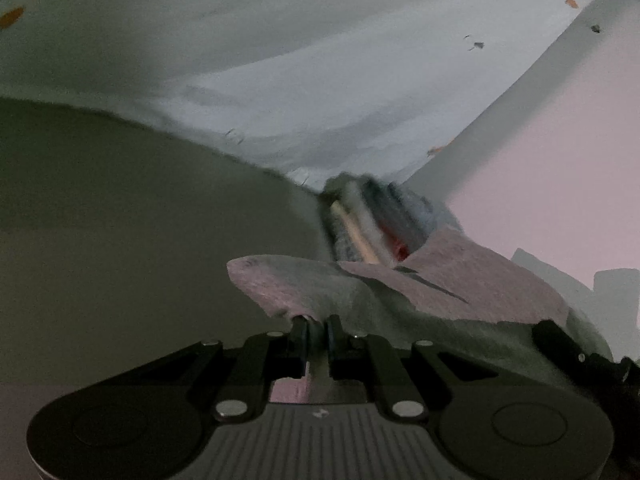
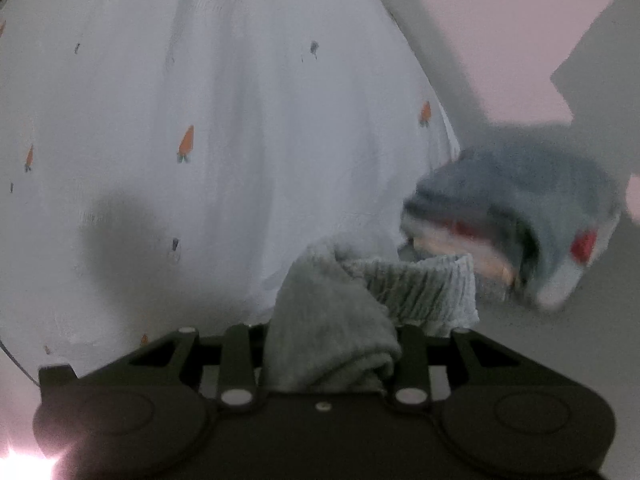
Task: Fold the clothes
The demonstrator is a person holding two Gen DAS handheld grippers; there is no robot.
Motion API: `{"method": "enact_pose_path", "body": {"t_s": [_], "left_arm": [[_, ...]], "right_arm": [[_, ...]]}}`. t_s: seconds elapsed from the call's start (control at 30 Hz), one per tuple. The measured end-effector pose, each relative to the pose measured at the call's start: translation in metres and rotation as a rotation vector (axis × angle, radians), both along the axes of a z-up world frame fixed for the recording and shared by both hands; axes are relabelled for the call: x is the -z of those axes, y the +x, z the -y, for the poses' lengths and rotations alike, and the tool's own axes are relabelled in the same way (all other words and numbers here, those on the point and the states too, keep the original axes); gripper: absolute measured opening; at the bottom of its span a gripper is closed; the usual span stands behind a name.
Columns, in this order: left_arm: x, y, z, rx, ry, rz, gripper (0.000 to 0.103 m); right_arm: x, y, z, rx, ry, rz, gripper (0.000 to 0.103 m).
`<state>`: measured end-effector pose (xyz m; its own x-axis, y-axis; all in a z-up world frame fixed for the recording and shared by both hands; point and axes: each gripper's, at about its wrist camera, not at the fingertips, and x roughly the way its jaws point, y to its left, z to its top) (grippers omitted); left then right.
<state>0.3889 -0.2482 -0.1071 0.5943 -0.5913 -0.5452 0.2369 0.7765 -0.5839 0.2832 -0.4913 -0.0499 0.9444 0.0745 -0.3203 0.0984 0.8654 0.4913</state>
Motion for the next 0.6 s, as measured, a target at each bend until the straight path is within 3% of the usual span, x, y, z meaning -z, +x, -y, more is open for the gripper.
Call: {"method": "enact_pose_path", "body": {"t_s": [0.2,0.33,0.43,0.5,0.57,0.6], "left_arm": [[-0.065,0.054,0.078,-0.022,-0.012,0.101,0.009],[-0.125,0.097,0.138,0.021,-0.013,0.216,0.009],[-0.143,0.129,0.184,0.053,0.033,0.282,0.013],[-0.139,0.153,0.22,0.07,0.105,0.311,0.02],[-0.116,0.183,0.25,0.053,0.218,0.25,0.025],[-0.099,0.198,0.261,0.052,0.266,0.206,0.028]], "right_arm": [[-0.047,0.044,0.073,-0.045,-0.064,0.133,0.037],[-0.082,0.078,0.146,-0.055,-0.013,0.244,0.037],[-0.093,0.098,0.205,-0.01,0.016,0.3,0.038],[-0.084,0.114,0.241,0.05,0.012,0.274,0.048],[-0.06,0.14,0.275,0.111,0.001,0.165,0.077],[-0.046,0.151,0.288,0.139,-0.001,0.093,0.077]]}}
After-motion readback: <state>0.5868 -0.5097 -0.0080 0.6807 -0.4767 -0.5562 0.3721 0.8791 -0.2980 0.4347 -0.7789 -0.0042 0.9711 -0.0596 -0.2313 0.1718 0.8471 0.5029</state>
